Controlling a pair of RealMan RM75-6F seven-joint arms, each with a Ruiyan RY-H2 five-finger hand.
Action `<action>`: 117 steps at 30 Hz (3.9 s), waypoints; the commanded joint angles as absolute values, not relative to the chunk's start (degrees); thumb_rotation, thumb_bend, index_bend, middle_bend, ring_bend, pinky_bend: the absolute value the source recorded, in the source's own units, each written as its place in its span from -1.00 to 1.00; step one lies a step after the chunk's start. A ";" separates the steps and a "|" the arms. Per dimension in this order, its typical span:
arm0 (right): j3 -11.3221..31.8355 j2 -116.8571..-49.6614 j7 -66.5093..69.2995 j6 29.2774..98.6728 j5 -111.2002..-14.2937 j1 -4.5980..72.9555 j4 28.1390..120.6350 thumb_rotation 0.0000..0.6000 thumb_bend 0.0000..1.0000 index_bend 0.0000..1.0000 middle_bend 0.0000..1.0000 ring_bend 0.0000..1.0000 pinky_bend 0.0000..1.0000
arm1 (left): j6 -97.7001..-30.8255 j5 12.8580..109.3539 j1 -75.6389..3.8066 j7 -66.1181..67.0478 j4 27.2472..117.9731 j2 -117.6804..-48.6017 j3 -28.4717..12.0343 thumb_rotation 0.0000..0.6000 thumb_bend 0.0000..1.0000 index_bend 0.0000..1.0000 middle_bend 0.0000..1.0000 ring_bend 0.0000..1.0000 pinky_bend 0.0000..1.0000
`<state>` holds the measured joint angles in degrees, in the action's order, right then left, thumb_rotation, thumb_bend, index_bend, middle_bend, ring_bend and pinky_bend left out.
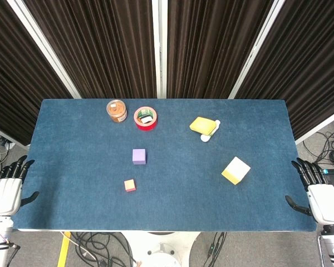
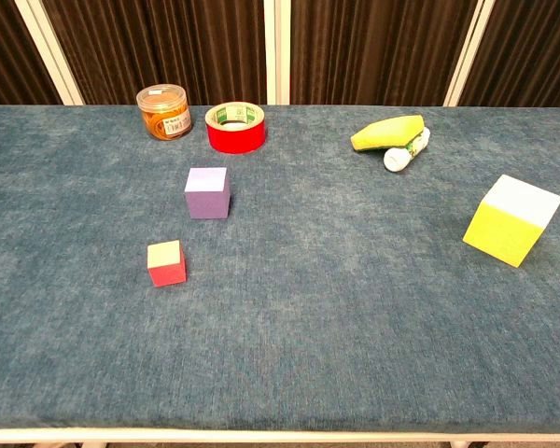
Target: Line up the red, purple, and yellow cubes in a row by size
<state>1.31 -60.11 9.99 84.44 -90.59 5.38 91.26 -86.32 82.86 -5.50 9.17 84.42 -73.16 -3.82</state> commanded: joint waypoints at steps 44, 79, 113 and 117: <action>0.27 -73.51 -4.92 49.78 -95.78 33.98 68.51 1.00 -0.91 -1.00 -0.87 -1.00 -1.00 | -85.72 81.13 -3.53 7.09 87.59 -70.99 -3.07 1.00 -0.86 -0.54 -0.58 -0.61 -0.54; 13.73 -86.47 -24.86 48.90 -64.58 44.85 83.56 1.00 -0.55 -0.04 -0.12 -0.75 -1.00 | -86.52 82.27 -2.81 4.51 85.87 -70.94 -2.99 1.00 -0.87 -0.54 -0.58 -0.61 -0.54; 20.98 -111.28 -51.79 49.40 -24.62 69.73 59.02 1.00 -0.62 -0.46 -0.21 -0.81 -1.00 | -86.87 81.70 -1.29 3.74 85.31 -70.68 -2.60 1.00 -0.87 -0.54 -0.58 -0.61 -0.54; 21.00 -110.54 -51.99 49.45 -23.35 69.48 60.42 1.00 -0.67 -0.84 -0.43 -0.94 -1.00 | -86.72 81.86 -1.46 3.57 85.08 -70.67 -2.73 1.00 -0.86 -0.54 -0.58 -0.61 -0.53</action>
<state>20.95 -110.81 -51.95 49.44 -23.73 69.58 59.97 -86.73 81.85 -1.45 3.57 85.10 -70.67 -2.71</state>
